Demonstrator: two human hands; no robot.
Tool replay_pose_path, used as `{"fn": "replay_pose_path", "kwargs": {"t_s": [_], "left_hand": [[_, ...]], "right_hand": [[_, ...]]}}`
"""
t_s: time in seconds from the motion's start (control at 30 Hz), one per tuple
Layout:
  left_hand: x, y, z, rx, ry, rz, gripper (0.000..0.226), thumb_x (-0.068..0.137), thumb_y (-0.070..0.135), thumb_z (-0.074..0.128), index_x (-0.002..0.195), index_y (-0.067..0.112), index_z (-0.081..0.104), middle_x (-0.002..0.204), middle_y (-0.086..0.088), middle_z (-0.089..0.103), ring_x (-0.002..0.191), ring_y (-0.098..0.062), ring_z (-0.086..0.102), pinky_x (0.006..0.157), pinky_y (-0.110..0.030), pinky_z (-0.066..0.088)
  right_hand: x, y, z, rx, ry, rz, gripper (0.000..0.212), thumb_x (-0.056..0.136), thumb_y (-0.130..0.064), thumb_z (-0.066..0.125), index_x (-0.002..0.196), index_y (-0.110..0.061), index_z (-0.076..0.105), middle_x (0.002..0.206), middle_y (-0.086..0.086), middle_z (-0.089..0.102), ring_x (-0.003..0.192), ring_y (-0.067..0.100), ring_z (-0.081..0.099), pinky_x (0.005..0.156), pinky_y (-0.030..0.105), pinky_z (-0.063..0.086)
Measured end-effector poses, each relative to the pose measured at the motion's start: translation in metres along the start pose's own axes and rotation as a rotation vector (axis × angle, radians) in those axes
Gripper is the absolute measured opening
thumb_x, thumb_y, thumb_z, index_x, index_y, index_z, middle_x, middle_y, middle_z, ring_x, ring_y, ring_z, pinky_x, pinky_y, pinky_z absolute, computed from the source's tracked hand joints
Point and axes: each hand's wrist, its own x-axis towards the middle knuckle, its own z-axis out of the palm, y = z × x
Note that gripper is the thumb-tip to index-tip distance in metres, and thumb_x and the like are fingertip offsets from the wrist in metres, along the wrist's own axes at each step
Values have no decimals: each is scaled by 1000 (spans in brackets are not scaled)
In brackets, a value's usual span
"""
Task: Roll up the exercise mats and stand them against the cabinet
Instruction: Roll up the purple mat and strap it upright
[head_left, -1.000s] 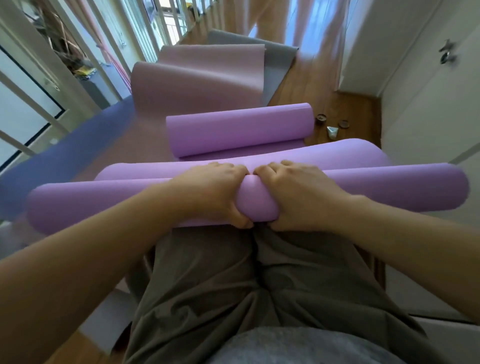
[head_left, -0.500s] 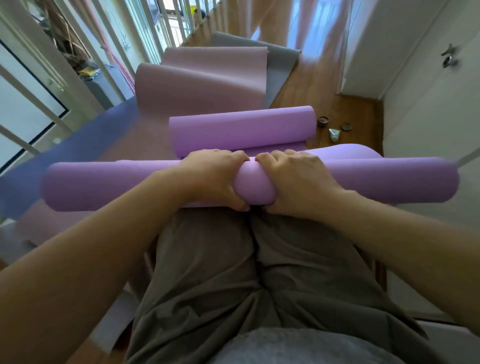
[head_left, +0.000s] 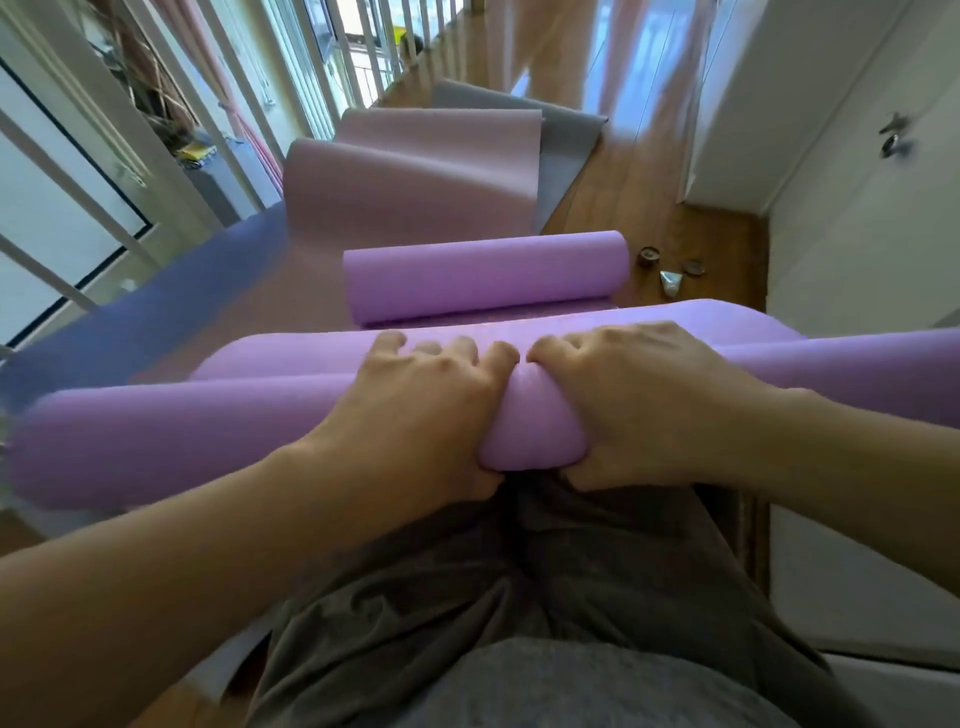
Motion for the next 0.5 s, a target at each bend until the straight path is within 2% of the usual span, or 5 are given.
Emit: {"fn": "replay_pose_path", "kwargs": {"t_s": [0.1, 0.23, 0.37, 0.43, 0.5], "left_hand": [[-10, 15, 18, -40, -146, 19, 78, 70, 57, 63, 133, 28, 28, 121, 2, 51, 108, -23, 54, 93, -36, 35], [-1, 8, 25, -146, -223, 40, 79, 66, 62, 67, 129, 28, 34, 118, 2, 54, 106, -23, 55, 87, -35, 40], [17, -8, 17, -350, -409, 20, 82, 60, 65, 74, 126, 32, 39, 121, 9, 57, 102, -18, 55, 85, -31, 45], [27, -14, 15, -477, -513, -3, 78, 58, 62, 78, 121, 34, 42, 120, 11, 55, 101, -14, 51, 86, -29, 42], [28, -15, 16, -461, -488, 1, 75, 58, 65, 76, 118, 35, 42, 119, 10, 52, 103, -13, 48, 88, -29, 40]], "right_hand": [[-12, -13, 24, 95, -111, 4, 62, 65, -59, 67, 115, -28, 48, 106, -9, 62, 91, 16, 61, 75, 33, 50], [-7, -6, 32, 180, -180, 38, 73, 63, -62, 71, 123, -26, 47, 115, -8, 61, 99, 17, 59, 84, 37, 50], [-6, -3, 27, 124, -137, 12, 104, 65, -66, 70, 148, -25, 23, 142, -5, 44, 124, 17, 46, 102, 34, 39], [-9, -11, 33, 30, -79, 6, 100, 67, -66, 68, 146, -23, 24, 137, -3, 44, 121, 19, 45, 100, 34, 37], [-7, -13, 38, 32, -56, 36, 86, 68, -60, 69, 138, -24, 34, 130, -3, 49, 114, 19, 48, 93, 34, 39]]}}
